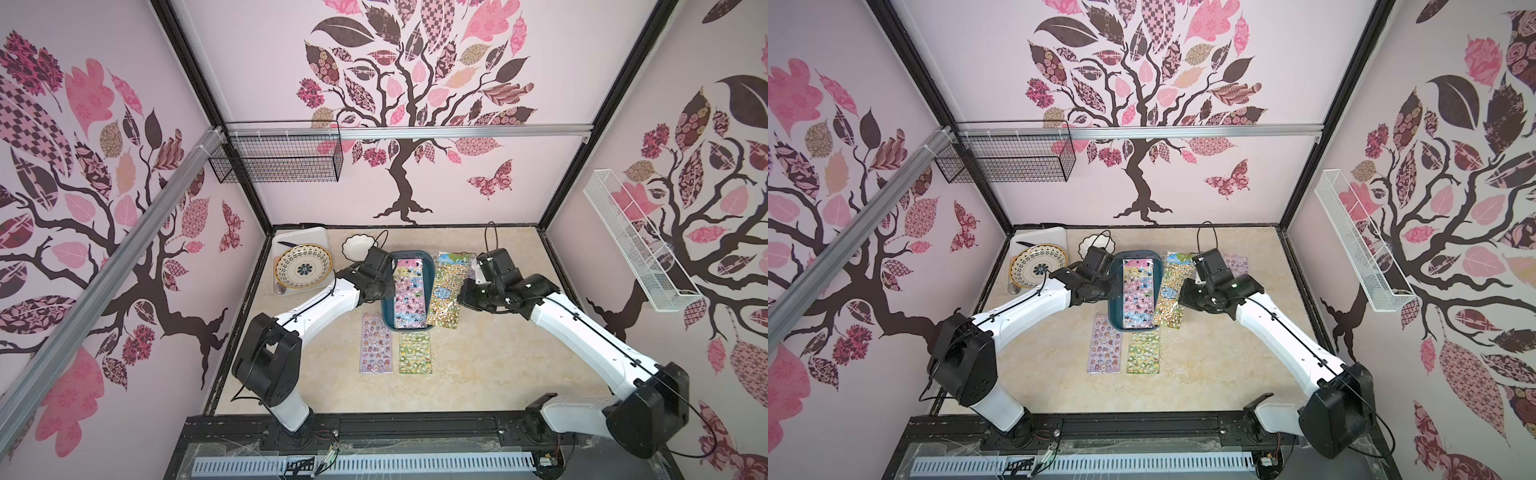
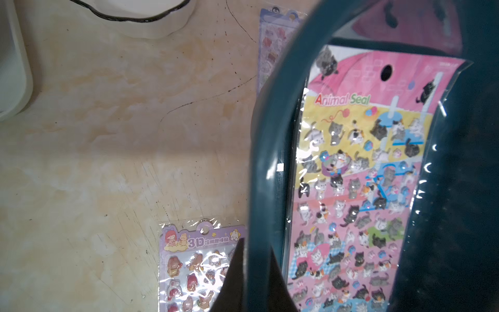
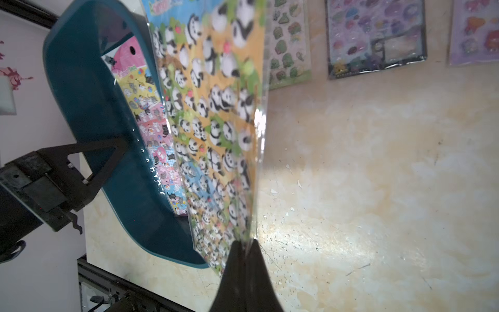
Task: Take the stickers out of the storage box
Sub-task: Pick up the sticker from the storage box, then place the sticker at the center of the board.
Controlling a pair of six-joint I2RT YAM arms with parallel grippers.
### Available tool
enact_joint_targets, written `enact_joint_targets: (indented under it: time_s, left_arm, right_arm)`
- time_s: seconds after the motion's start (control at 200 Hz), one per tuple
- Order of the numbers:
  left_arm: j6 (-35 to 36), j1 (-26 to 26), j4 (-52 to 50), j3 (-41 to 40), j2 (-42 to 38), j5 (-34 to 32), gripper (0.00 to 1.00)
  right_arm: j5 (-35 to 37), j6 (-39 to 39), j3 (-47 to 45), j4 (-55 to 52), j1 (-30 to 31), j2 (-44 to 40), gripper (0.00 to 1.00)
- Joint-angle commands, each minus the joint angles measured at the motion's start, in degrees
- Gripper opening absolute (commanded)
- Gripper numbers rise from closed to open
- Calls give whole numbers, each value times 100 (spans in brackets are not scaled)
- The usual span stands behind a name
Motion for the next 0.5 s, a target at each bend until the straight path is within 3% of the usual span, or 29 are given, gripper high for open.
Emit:
enact_joint_targets:
  time_s: [0.0, 0.19, 0.495]
  left_arm:
    - [7, 271, -52, 200, -65, -198, 0]
    - [-141, 784, -60, 156, -122, -147, 0]
    - [-203, 795, 25, 85, -112, 46, 0]
  right_arm:
    - [-364, -148, -122, -428, -104, -303, 0]
    - [-325, -355, -672, -513, -105, -321, 0]
    - [-600, -607, -1309, -144, -103, 307, 0]
